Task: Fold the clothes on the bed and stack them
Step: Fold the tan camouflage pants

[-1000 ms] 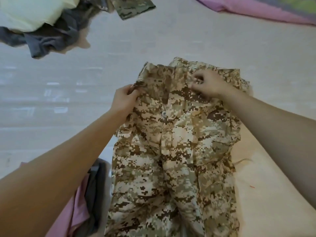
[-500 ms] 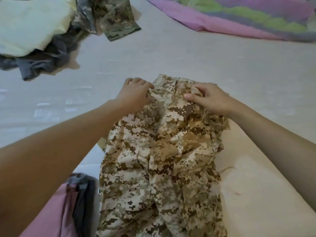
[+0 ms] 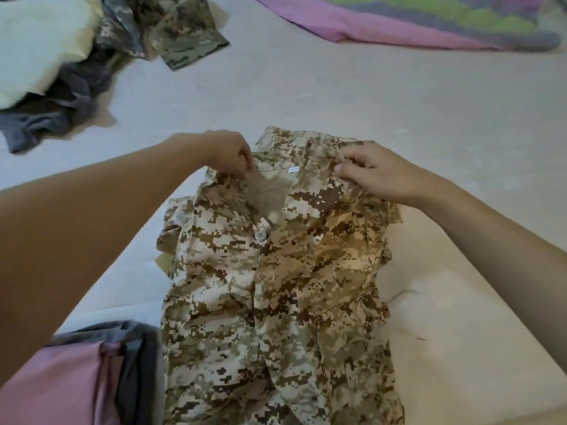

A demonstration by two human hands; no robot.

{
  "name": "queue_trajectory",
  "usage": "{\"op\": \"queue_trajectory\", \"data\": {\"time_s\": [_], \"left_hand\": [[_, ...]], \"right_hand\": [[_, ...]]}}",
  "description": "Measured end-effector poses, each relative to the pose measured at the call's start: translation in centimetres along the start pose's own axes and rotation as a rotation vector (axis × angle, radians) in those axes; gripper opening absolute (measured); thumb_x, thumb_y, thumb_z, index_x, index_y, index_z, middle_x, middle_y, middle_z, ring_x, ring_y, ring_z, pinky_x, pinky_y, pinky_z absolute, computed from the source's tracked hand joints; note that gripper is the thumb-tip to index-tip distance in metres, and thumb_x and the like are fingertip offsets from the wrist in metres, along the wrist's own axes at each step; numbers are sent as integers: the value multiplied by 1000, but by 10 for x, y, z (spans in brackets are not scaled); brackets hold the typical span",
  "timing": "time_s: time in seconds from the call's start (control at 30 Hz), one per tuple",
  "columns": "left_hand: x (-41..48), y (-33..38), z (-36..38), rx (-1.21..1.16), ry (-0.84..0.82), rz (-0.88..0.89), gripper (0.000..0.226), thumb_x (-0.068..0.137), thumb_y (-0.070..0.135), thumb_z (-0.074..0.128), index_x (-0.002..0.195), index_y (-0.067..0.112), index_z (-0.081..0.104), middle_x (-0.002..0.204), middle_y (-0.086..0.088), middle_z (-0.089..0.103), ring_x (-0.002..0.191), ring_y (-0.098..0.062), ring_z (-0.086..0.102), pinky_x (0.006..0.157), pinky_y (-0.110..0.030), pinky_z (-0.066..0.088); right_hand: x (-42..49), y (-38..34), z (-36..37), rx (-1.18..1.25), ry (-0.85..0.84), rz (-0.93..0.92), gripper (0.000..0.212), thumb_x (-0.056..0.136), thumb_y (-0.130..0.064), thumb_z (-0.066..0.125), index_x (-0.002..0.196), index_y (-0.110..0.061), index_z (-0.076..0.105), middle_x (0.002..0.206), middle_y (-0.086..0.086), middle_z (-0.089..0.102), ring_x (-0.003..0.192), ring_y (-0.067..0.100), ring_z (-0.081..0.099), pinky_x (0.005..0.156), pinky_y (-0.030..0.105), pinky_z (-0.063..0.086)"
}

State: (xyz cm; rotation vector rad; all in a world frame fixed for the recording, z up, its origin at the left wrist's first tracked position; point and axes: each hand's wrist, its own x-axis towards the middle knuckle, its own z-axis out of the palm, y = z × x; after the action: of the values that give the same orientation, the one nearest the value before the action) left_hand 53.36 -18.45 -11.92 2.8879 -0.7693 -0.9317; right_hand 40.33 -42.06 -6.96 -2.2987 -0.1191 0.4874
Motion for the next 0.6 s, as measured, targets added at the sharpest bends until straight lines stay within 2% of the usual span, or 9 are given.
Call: {"op": "queue_trajectory", "data": {"time_s": [0.03, 0.1, 0.2, 0.3, 0.4, 0.47, 0.53, 0.57, 0.6], "left_hand": [[-2, 0, -7, 63, -25, -32, 41, 80, 29, 73, 117, 13, 64, 111, -7, 64, 96, -25, 58, 79, -34, 45], [-7, 0, -21, 167, -111, -82, 41, 79, 22, 75, 115, 6, 65, 97, -5, 65, 90, -25, 58, 75, -33, 47], [-15, 0, -44, 68, -168, 7, 23, 80, 15, 73, 102, 15, 71, 76, 9, 59, 77, -15, 53, 74, -29, 40], [-25, 9, -59, -281, 52, 173, 15, 79, 19, 74, 83, 32, 69, 77, 18, 63, 77, -6, 56, 69, -21, 39], [-25, 23, -50, -475, 272, 225, 9, 79, 24, 73, 86, 28, 71, 78, 18, 65, 72, 4, 57, 63, -8, 44], [-20, 21, -31, -559, 359, 164, 25, 82, 23, 71, 107, 20, 69, 99, 7, 69, 90, -4, 62, 75, -3, 42], [-18, 8, -8, -668, 333, 15, 45, 88, 25, 66, 131, 17, 54, 128, -5, 59, 118, -17, 54, 95, -18, 40], [-20, -1, 4, -698, 300, -81, 51, 91, 28, 62, 138, 16, 47, 137, -7, 51, 125, -21, 48, 101, -28, 38], [-22, -12, 16, -708, 277, -172, 52, 93, 31, 57, 140, 15, 43, 141, -9, 46, 128, -23, 45, 103, -33, 36]], "right_hand": [[-1, -4, -2, -60, -7, -13, 34, 97, -18, 49, 64, -21, 41, 64, -4, 43, 50, 0, 44, 56, 28, 34], [0, -13, -9, -211, 17, -57, 16, 93, -20, 55, 77, -20, 57, 78, -1, 55, 72, 13, 53, 68, 33, 38], [4, -27, -18, -439, 156, -122, 8, 84, -23, 65, 90, -18, 69, 92, -1, 52, 91, 19, 48, 82, 35, 37], [13, -39, -20, -384, 277, -125, 3, 81, -19, 68, 80, -16, 69, 71, -4, 50, 67, 13, 48, 62, 27, 35], [32, -41, 2, -175, 424, -13, 9, 84, -12, 63, 77, -18, 61, 66, -8, 59, 54, 2, 56, 49, 15, 40], [42, -32, 26, -45, 306, 87, 13, 90, -10, 56, 102, -16, 58, 98, 1, 67, 75, 8, 67, 61, 19, 52], [47, -11, 45, -2, 72, 174, 46, 92, -12, 54, 136, -17, 40, 136, 2, 52, 112, 19, 60, 89, 32, 53], [46, 1, 50, 24, 41, 204, 56, 92, -13, 54, 142, -19, 31, 144, 0, 43, 117, 21, 57, 90, 32, 53], [43, 11, 51, 55, 93, 226, 59, 92, -14, 54, 144, -22, 29, 145, -2, 41, 109, 18, 61, 81, 27, 56]]}}
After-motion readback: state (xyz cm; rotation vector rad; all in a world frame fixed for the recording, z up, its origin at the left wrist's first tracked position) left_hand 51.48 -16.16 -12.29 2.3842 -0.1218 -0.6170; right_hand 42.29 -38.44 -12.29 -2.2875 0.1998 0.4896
